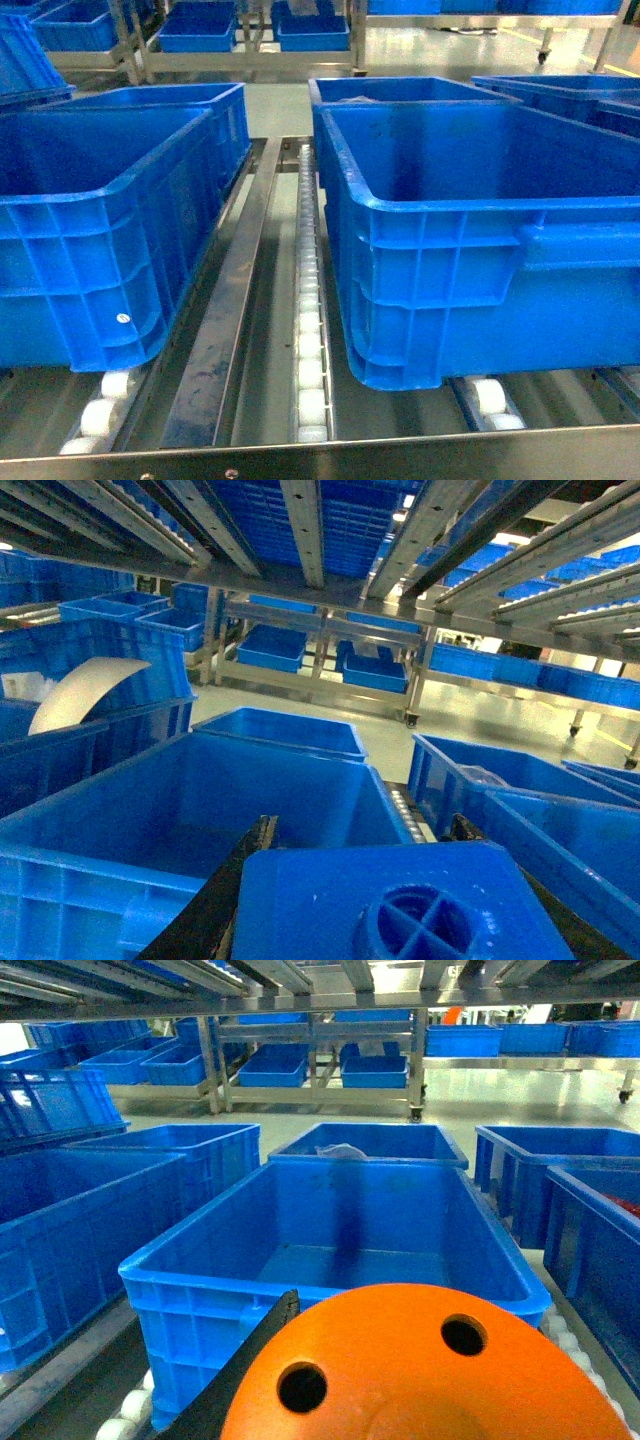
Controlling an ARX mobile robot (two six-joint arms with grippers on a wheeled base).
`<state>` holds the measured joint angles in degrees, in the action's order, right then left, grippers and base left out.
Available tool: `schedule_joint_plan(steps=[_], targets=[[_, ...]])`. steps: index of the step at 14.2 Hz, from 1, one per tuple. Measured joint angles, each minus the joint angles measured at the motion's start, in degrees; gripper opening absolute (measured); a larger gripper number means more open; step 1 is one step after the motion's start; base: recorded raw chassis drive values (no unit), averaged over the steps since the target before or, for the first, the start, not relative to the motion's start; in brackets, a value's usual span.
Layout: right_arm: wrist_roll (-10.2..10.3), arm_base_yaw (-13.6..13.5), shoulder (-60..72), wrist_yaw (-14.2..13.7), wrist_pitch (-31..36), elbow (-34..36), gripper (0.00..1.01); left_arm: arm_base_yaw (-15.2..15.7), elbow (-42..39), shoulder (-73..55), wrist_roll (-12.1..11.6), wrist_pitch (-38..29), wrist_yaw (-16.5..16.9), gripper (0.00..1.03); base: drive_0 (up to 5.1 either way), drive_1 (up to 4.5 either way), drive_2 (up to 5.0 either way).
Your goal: Sort blue parts and orange caps into right shelf containers
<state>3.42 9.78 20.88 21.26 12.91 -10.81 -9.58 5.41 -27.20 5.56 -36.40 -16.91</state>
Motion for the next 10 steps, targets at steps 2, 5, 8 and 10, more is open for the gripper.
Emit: schedule_joint_plan(steps=[2, 5, 8, 10], targets=[[0.0, 0.0, 0.0, 0.0, 0.0, 0.0, 0.42, 0.0, 0.0, 0.0, 0.0, 0.0, 0.0, 0.43, 0.0, 0.0, 0.0], [0.0, 0.0, 0.0, 0.0, 0.0, 0.0, 0.42, 0.0, 0.0, 0.0, 0.0, 0.0, 0.0, 0.43, 0.0, 0.0, 0.0], [0.0, 0.0, 0.0, 0.0, 0.0, 0.0, 0.42, 0.0, 0.0, 0.0, 0.0, 0.0, 0.0, 0.43, 0.0, 0.0, 0.0], [0.0, 0.0, 0.0, 0.0, 0.0, 0.0, 0.42, 0.0, 0.0, 0.0, 0.0, 0.0, 0.0, 0.43, 0.0, 0.0, 0.0]])
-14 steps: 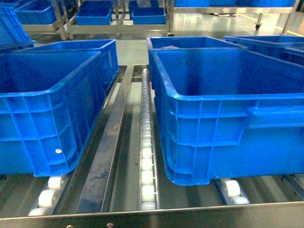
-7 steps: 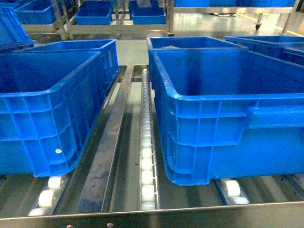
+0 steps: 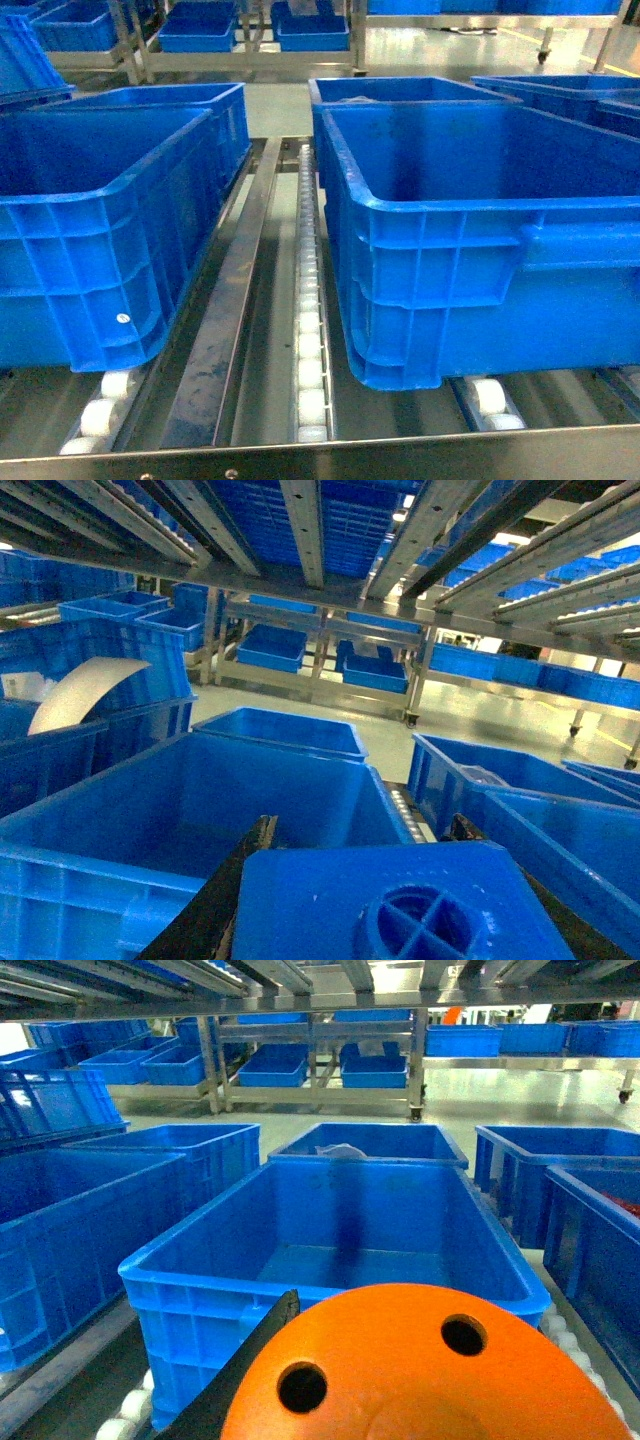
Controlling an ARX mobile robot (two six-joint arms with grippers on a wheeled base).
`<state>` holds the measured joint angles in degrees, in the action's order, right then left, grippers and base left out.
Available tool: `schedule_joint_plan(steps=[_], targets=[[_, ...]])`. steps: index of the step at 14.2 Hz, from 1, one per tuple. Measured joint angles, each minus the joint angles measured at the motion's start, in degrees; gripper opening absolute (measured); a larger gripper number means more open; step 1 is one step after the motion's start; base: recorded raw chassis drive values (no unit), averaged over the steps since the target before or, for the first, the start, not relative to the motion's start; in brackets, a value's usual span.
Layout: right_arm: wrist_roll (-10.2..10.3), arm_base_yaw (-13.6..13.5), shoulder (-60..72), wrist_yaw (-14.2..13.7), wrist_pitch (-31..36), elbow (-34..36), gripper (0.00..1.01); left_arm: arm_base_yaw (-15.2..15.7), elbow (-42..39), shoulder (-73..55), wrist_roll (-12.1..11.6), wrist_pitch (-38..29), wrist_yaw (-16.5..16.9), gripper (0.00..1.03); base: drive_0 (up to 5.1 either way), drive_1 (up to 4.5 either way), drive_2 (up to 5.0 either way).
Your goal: Sort blue parts and orange caps into right shelf containers
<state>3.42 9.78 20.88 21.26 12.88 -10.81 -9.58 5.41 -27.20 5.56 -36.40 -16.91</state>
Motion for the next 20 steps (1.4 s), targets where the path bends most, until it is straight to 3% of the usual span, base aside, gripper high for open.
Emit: schedule_joint_plan(steps=[20], targets=[[0.0, 0.0, 0.0, 0.0, 0.0, 0.0, 0.42, 0.0, 0.0, 0.0, 0.0, 0.0, 0.0, 0.43, 0.0, 0.0, 0.0]])
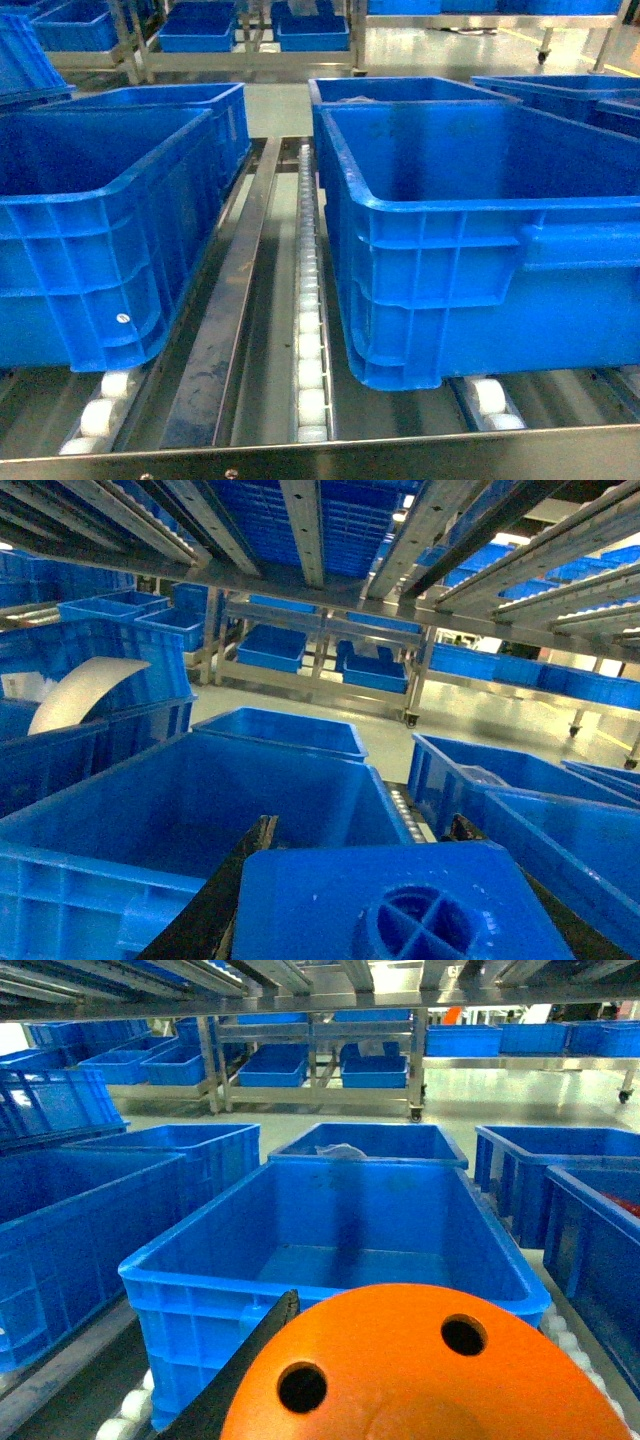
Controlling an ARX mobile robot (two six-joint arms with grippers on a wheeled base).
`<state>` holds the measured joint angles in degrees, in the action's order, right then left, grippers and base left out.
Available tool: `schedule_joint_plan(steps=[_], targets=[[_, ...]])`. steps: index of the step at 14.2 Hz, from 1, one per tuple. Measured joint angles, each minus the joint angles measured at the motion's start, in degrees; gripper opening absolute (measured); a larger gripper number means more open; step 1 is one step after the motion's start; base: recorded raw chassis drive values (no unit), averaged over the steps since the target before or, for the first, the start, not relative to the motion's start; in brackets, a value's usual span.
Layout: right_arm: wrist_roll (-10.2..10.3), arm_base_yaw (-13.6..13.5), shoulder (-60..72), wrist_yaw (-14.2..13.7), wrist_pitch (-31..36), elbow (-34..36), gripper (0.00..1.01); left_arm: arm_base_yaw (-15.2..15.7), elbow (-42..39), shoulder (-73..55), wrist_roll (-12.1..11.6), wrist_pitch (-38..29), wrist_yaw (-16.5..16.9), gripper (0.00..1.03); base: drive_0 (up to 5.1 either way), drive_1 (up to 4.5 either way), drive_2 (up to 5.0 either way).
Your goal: Sort blue parts and orange caps into right shelf containers
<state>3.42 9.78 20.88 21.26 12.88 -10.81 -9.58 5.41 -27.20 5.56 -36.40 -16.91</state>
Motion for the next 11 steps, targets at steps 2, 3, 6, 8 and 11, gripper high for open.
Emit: schedule_joint_plan(steps=[2, 3, 6, 8, 11], targets=[[0.0, 0.0, 0.0, 0.0, 0.0, 0.0, 0.42, 0.0, 0.0, 0.0, 0.0, 0.0, 0.0, 0.43, 0.0, 0.0, 0.0], [0.0, 0.0, 0.0, 0.0, 0.0, 0.0, 0.42, 0.0, 0.0, 0.0, 0.0, 0.0, 0.0, 0.43, 0.0, 0.0, 0.0], [0.0, 0.0, 0.0, 0.0, 0.0, 0.0, 0.42, 0.0, 0.0, 0.0, 0.0, 0.0, 0.0, 0.43, 0.0, 0.0, 0.0], [0.0, 0.0, 0.0, 0.0, 0.0, 0.0, 0.42, 0.0, 0.0, 0.0, 0.0, 0.0, 0.0, 0.43, 0.0, 0.0, 0.0], [0.0, 0.0, 0.0, 0.0, 0.0, 0.0, 0.42, 0.0, 0.0, 0.0, 0.0, 0.0, 0.0, 0.43, 0.0, 0.0, 0.0]])
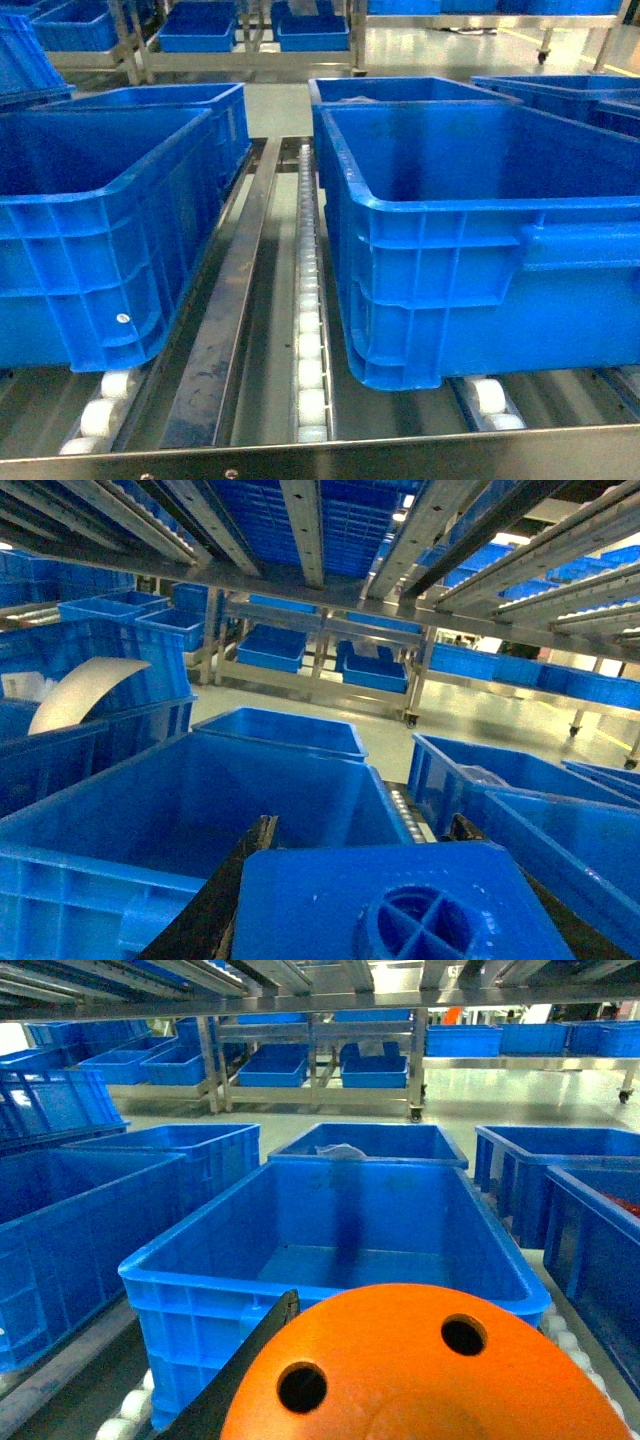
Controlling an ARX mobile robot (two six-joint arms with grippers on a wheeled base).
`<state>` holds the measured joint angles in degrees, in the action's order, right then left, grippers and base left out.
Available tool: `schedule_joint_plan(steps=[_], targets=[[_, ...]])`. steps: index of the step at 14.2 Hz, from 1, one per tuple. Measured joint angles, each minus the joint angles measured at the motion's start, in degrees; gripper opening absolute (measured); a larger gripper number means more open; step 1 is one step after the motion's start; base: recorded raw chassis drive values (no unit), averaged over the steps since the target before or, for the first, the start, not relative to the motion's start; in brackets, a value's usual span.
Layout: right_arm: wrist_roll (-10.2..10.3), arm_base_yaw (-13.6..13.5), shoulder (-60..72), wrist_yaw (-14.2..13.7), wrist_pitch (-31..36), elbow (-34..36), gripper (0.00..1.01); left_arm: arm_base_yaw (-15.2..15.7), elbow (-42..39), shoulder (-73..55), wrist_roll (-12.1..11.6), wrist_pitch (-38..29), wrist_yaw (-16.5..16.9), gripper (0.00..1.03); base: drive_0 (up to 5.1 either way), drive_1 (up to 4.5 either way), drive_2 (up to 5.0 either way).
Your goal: Sort blue parts and orange caps into right shelf containers
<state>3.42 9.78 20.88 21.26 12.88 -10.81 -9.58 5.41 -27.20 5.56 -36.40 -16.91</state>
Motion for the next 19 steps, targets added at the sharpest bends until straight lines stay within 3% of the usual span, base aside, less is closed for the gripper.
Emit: schedule_joint_plan(steps=[10, 11, 12, 13, 17, 19], targets=[[0.0, 0.0, 0.0, 0.0, 0.0, 0.0, 0.42, 0.0, 0.0, 0.0, 0.0, 0.1, 0.0, 0.43, 0.0, 0.0, 0.0], [0.0, 0.0, 0.0, 0.0, 0.0, 0.0, 0.42, -3.9, 5.4, 0.4, 3.4, 18.6, -11.7, 0.43, 0.0, 0.0, 0.0], [0.0, 0.0, 0.0, 0.0, 0.0, 0.0, 0.42, -4.7, 8.6, -0.1, 5.7, 27.1, -18.6, 0.43, 0.0, 0.0, 0.0], [0.0, 0.0, 0.0, -0.1, -0.1, 0.0, 0.42, -4.6, 8.9, -0.1, 6.7, 31.3, -21.6, 0.43, 0.0, 0.0, 0.0], [0.0, 0.0, 0.0, 0.0, 0.0, 0.0, 0.42, -4.1, 8.7, -2.3, 7.6, 28.0, -21.6, 0.43, 0.0, 0.0, 0.0], [0.0, 0.0, 0.0, 0.0, 0.0, 0.0, 0.42, -1.5, 8.7, -5.5, 7.1, 23.5, -18.8, 0.43, 0.0, 0.0, 0.0]])
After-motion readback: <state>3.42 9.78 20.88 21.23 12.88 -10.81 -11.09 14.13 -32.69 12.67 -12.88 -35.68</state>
